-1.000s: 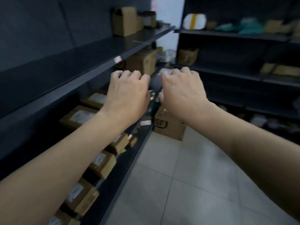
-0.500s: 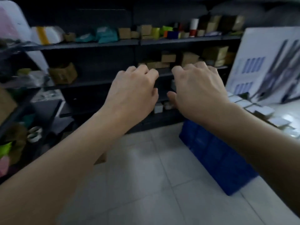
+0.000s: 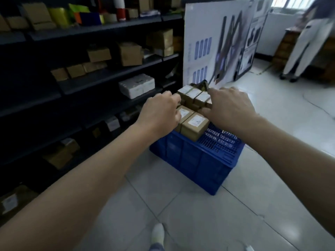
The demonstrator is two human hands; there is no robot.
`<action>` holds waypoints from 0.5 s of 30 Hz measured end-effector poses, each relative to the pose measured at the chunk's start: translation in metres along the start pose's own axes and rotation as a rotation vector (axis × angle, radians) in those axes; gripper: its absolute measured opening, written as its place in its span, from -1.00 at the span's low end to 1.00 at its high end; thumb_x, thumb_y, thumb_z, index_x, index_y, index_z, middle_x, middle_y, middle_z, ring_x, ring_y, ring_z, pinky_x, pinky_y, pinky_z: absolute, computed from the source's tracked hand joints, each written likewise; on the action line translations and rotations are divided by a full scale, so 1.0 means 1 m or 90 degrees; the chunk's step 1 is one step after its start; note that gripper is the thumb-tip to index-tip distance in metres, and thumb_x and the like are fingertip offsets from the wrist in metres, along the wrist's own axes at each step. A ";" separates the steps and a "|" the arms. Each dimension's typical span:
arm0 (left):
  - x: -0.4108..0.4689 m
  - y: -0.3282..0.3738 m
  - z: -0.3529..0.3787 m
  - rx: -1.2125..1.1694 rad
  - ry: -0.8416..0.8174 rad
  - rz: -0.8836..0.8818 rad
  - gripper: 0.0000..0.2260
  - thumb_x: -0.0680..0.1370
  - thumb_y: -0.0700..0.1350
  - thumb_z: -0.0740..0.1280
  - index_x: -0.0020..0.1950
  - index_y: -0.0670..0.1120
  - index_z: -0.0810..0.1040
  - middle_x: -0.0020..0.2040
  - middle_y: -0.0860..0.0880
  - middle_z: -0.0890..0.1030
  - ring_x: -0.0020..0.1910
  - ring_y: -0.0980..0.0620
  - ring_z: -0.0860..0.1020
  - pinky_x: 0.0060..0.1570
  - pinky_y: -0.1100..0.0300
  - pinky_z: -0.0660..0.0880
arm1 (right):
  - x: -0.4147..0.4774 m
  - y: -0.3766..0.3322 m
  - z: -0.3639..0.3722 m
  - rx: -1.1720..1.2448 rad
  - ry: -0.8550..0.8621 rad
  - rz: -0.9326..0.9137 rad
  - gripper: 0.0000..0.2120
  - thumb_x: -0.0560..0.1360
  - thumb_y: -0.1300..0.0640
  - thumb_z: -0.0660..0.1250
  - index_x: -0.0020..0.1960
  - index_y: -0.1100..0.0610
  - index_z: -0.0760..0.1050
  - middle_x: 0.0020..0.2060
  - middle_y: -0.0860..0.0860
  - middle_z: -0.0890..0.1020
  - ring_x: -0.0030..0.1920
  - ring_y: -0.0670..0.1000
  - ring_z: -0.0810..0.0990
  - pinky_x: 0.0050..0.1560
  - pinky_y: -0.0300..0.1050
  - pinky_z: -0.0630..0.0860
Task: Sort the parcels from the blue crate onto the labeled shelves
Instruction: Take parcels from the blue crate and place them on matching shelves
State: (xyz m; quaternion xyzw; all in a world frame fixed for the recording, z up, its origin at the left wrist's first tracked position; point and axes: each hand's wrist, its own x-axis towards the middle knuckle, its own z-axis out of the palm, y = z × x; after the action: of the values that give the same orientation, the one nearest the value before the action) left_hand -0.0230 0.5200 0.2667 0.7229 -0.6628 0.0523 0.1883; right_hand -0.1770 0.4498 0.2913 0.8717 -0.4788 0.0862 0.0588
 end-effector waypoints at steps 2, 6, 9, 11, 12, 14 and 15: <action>0.038 -0.018 0.026 -0.024 -0.011 0.005 -0.74 0.56 -0.07 0.25 0.22 -0.10 0.50 0.10 -0.08 0.54 0.03 -0.09 0.51 -0.12 0.10 0.38 | 0.032 0.012 0.019 0.009 -0.008 0.017 -0.57 0.52 -0.09 0.29 0.27 0.15 0.43 0.11 0.17 0.56 0.14 0.22 0.47 0.05 0.07 0.39; 0.106 -0.064 0.083 -0.096 -0.100 -0.049 -0.70 0.55 -0.08 0.28 0.27 -0.11 0.49 0.17 -0.10 0.53 0.09 -0.08 0.50 -0.03 0.11 0.41 | 0.099 0.030 0.061 0.053 -0.049 0.044 -0.51 0.53 -0.12 0.28 0.34 0.13 0.37 0.20 0.16 0.52 0.21 0.21 0.45 0.13 0.11 0.45; 0.151 -0.091 0.127 -0.113 -0.182 -0.079 -0.67 0.55 -0.08 0.29 0.30 -0.11 0.46 0.25 -0.09 0.51 0.17 -0.07 0.49 0.11 0.03 0.47 | 0.139 0.048 0.103 0.050 -0.093 0.090 -0.55 0.54 -0.13 0.26 0.29 0.13 0.38 0.15 0.15 0.53 0.17 0.19 0.47 0.06 0.09 0.47; 0.176 -0.101 0.151 -0.123 -0.202 -0.088 -0.66 0.54 -0.08 0.29 0.31 -0.11 0.46 0.26 -0.09 0.51 0.18 -0.07 0.50 0.15 0.00 0.48 | 0.160 0.058 0.129 0.061 -0.127 0.117 -0.53 0.54 -0.15 0.25 0.31 0.12 0.37 0.17 0.15 0.53 0.18 0.19 0.47 0.07 0.10 0.48; 0.188 -0.105 0.162 -0.127 -0.214 -0.091 -0.65 0.54 -0.08 0.29 0.31 -0.12 0.45 0.27 -0.10 0.51 0.18 -0.08 0.50 0.15 -0.01 0.48 | 0.170 0.064 0.142 0.068 -0.142 0.128 -0.51 0.53 -0.15 0.26 0.34 0.11 0.35 0.19 0.15 0.52 0.19 0.19 0.47 0.10 0.11 0.49; 0.211 -0.110 0.184 -0.138 -0.248 -0.100 -0.65 0.55 -0.09 0.28 0.32 -0.11 0.44 0.29 -0.11 0.48 0.16 -0.09 0.50 0.14 -0.02 0.48 | 0.189 0.075 0.167 0.080 -0.171 0.153 -0.47 0.53 -0.15 0.27 0.38 0.11 0.33 0.23 0.15 0.51 0.20 0.20 0.47 0.13 0.12 0.49; 0.222 -0.113 0.196 -0.143 -0.267 -0.109 -0.65 0.55 -0.09 0.28 0.33 -0.11 0.43 0.31 -0.11 0.46 0.15 -0.10 0.51 0.13 -0.03 0.49 | 0.199 0.081 0.179 0.089 -0.188 0.164 -0.47 0.53 -0.15 0.28 0.39 0.11 0.33 0.23 0.15 0.50 0.20 0.19 0.47 0.12 0.11 0.49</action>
State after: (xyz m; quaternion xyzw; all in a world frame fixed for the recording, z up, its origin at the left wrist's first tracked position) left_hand 0.0792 0.2502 0.1349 0.7457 -0.6255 -0.1892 0.1297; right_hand -0.1235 0.2092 0.1586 0.8082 -0.5828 -0.0023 -0.0843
